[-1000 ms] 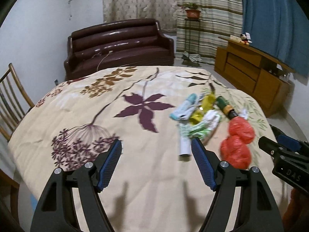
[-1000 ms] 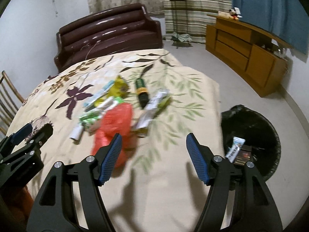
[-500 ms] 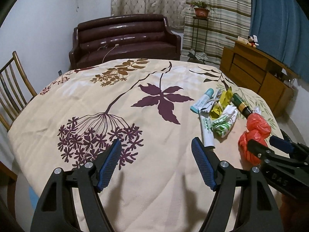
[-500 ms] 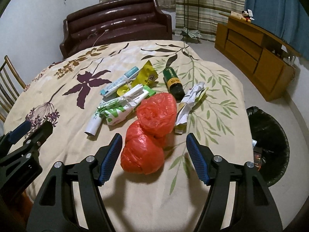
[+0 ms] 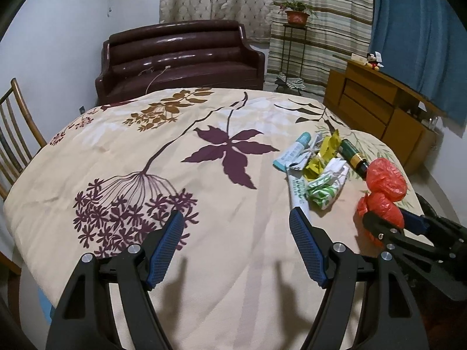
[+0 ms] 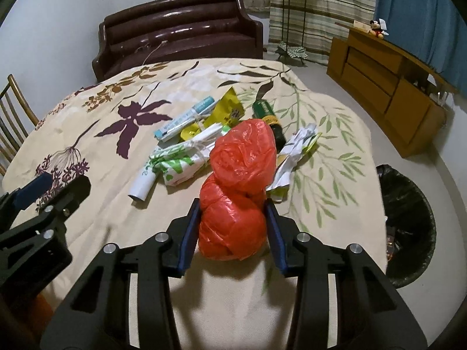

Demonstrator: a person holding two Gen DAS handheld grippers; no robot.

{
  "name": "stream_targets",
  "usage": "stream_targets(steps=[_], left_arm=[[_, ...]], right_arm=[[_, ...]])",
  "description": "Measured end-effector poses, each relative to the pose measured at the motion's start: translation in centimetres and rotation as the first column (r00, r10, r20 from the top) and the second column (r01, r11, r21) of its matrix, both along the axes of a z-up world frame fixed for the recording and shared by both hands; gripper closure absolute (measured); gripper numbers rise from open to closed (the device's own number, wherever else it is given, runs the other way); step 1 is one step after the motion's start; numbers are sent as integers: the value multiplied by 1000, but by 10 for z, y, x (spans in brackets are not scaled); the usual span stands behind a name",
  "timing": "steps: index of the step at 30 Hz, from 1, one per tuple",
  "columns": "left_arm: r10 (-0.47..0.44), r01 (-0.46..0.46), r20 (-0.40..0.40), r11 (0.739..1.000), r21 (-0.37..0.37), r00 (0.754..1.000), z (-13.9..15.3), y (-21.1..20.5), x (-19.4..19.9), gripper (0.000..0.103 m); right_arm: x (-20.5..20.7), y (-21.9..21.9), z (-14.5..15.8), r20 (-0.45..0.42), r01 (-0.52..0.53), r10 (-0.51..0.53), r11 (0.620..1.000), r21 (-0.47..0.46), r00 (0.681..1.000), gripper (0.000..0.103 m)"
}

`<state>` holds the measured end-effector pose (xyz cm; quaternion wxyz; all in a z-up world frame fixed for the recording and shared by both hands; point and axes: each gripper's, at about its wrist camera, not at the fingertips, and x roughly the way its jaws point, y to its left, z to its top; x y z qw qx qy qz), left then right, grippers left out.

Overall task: Collect trash
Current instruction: 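Lift the red bags with the right tool while the left tool grasps the white-green tube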

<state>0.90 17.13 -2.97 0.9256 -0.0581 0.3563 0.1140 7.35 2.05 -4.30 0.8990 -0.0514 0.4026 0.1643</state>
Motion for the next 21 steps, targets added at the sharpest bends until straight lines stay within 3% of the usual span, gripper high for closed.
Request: stream_targets(steps=[14,21], left_arm=[[-73,73,-61,997,0,995,-12,-28,32,30],[-96,99,-136,995,14,986,-25,-30,53,31]], right_arm=[[11,-48,8,12,82,-83,996,31,996,62],[18,-60,3,-3,102,-102,994,42,995,62]])
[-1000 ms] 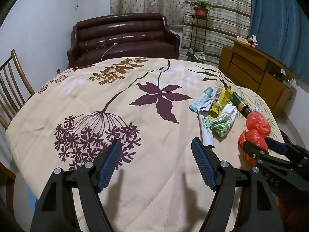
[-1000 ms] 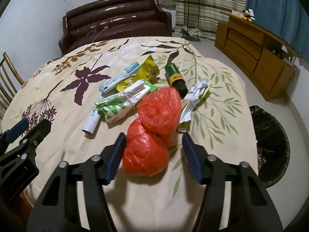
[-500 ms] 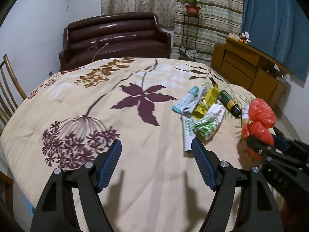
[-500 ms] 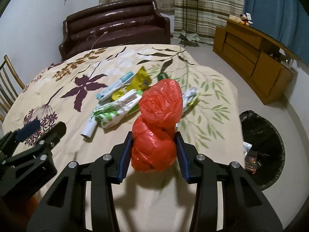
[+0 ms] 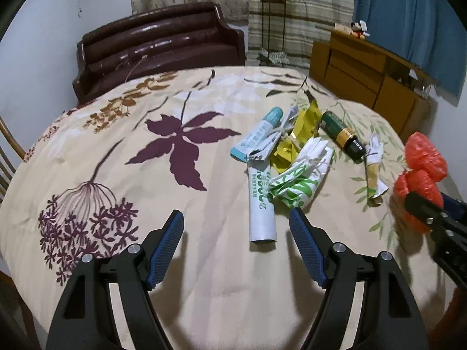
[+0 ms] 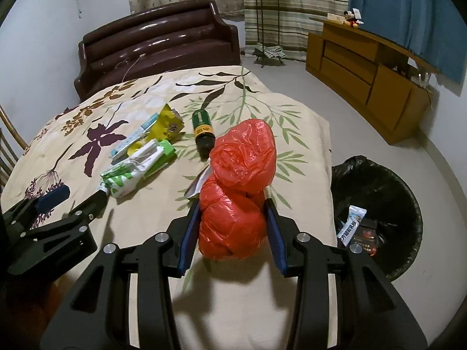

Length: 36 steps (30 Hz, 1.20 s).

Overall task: Collect trash
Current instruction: 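Lift the red bags with the right tool while the left tool grasps the white-green tube, then carry the red bags and white tube over the bin and open both tools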

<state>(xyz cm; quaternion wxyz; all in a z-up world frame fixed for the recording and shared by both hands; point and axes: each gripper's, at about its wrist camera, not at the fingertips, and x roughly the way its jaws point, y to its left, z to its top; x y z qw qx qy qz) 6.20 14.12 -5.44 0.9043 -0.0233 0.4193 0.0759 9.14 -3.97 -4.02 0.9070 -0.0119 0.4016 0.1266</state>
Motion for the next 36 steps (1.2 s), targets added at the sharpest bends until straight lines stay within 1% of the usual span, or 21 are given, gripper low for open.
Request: stream_targets(steps=[4,5,6,10,11,12,14,15,19,26,36], left_arm=[[-4,4,-17,1000,-20,1000,-3,4,5,31],[-7,7,-16,1000,-19,1000,-3,3,5,35],[-14,14,-17,1000,-13,1000,-3,3,7,37],[-35,34,-30,999,-28,999,-6,4,13,54],[-38,37,-25,999,-29,999,-5,4,13,61],[-46,45,-23,999,-28,999,-4,4,12,64],[-61,60,-17,998,-22,998,-4,3,11,81],[-72,72,-13,997,-29,997,-4,3,10,85],[-83,83,-3,995,-54,997,-3,6,4,88],[-71,72,19,994,-83,997,1,13,-12,89],[-44,55,91,991,-120,995,22,17,-36,89]], right_arm=[[3,-4,-3,-6,3,-2,1000,7,1000,62],[4,-4,-4,-8,3,-3,1000,8,1000,62],[5,-5,-4,-9,4,-4,1000,10,1000,62],[8,-6,-6,-13,7,-7,1000,12,1000,62],[9,-6,-6,-14,7,-7,1000,11,1000,62],[9,-7,-7,-14,8,-8,1000,10,1000,62],[10,-7,-7,-15,8,-8,1000,9,1000,62],[10,-8,-8,-16,8,-8,1000,9,1000,62],[11,-8,-10,-19,9,-9,1000,8,1000,62],[8,-8,-10,-13,8,-8,1000,4,1000,62],[-3,-15,-1,14,18,-18,1000,-7,1000,62]])
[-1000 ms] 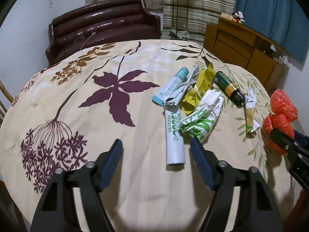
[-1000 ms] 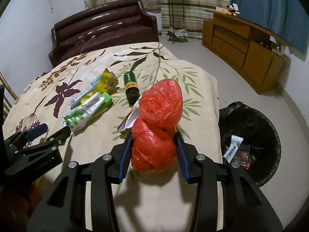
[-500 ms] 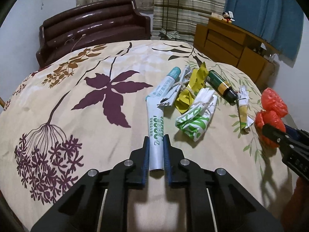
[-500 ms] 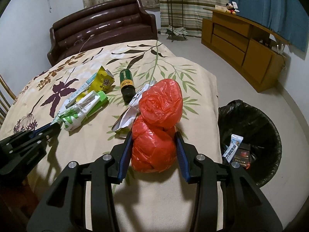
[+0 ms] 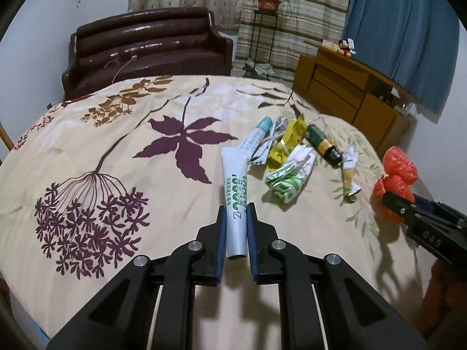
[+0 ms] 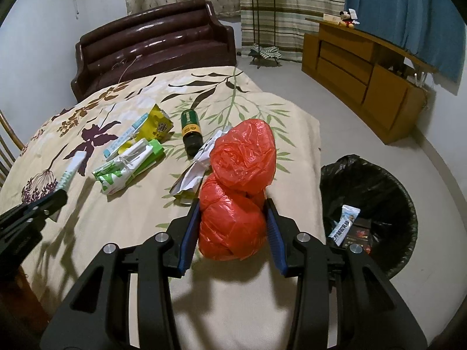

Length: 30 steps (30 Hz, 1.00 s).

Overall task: Collect trash
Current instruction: 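Carry the red bags and white tube over the bin and open both tools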

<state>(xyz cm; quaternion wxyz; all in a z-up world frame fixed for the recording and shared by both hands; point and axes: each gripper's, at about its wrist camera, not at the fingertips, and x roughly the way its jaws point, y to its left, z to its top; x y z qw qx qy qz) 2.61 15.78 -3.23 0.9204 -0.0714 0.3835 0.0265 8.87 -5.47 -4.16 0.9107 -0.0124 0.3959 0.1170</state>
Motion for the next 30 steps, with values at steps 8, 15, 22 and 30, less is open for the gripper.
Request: stream_targets(steps=[8,15,22,30], left_arm=[[-42,43,68,999,-13,997,20,-26,-6,89],[-123,125,95,992,-14,988,29,-69,4,89],[-202,204,92,979,-8,975,26,-114,20,89],[-283,282,85,959,16,955,20,-166,36,89]], right_arm=[[-6,-21,9,25,38,-38,999,-10,999,62],[-7,-52,14,43,93,-92,995,-20,995,62],[-4,-93,17,53,164,-162,986,-22,985,62],[3,-140,12,49,240,-239,970,-26,970,62]])
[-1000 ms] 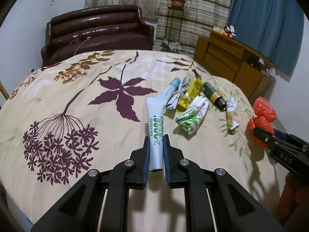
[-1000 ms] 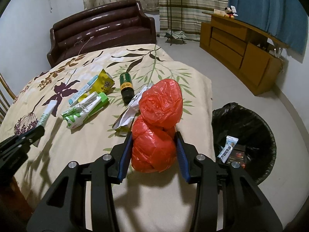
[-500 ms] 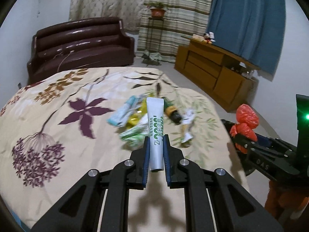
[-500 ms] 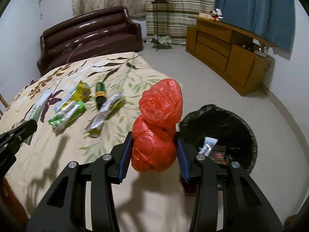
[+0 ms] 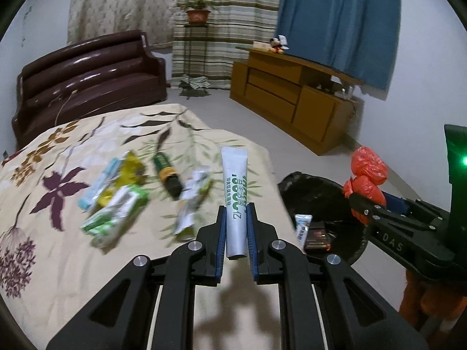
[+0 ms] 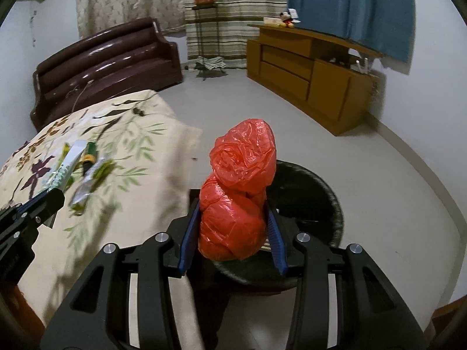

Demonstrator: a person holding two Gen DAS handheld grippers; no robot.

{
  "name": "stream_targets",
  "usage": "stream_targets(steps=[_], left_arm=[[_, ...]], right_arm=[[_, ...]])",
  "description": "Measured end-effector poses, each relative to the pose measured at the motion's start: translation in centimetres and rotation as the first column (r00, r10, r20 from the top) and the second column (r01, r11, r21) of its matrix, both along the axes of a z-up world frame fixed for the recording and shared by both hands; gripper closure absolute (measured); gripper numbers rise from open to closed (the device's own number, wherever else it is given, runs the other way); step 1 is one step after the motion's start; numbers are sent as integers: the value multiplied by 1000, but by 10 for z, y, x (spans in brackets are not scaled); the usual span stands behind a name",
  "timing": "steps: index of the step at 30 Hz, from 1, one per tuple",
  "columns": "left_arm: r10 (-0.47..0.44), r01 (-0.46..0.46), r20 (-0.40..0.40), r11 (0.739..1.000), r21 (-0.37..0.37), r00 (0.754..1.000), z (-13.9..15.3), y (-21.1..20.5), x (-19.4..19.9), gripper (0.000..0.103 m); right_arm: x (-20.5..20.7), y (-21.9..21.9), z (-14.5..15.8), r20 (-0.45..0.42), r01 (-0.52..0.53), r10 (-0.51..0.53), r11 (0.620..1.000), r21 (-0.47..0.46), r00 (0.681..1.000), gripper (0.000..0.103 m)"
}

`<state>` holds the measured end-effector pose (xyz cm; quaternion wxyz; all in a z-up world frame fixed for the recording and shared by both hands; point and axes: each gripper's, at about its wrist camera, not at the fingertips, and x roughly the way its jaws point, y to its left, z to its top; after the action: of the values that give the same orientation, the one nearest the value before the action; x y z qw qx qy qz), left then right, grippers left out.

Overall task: Collect trash
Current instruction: 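Carry the red bags and white tube over the bin and open both tools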

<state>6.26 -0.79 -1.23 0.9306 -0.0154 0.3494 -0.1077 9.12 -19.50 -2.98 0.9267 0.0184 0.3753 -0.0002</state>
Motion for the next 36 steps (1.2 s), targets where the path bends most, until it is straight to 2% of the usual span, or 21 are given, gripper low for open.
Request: stream_targets(steps=[14,29,31,33,34,36], left_arm=[[-105,107,-34,992,62,994,-18,-74,38,88],[-155,159,-43,979,125,987,-33,-117,65,86],[-165,170,-45,977,127,985,-33,-120,67,80],[-162,167,-48,977,131,986,-34,-122,68,68],[-160,165,-47,978,129,986,-33,-122,69,59],[-145,148,-36,981,124,989,-31,-120,68,50]], right_arm=[[18,-51,-21,-35,78,-77,997,17,996,62],[40,-83,-36,-49,122,-120,992,43,992,60],[42,-85,-38,-55,121,-119,991,49,991,54],[41,-86,-38,-50,125,-123,991,47,991,48],[42,-87,-38,-48,127,-125,991,46,991,48],[42,-89,-38,-48,131,-129,990,50,991,48]])
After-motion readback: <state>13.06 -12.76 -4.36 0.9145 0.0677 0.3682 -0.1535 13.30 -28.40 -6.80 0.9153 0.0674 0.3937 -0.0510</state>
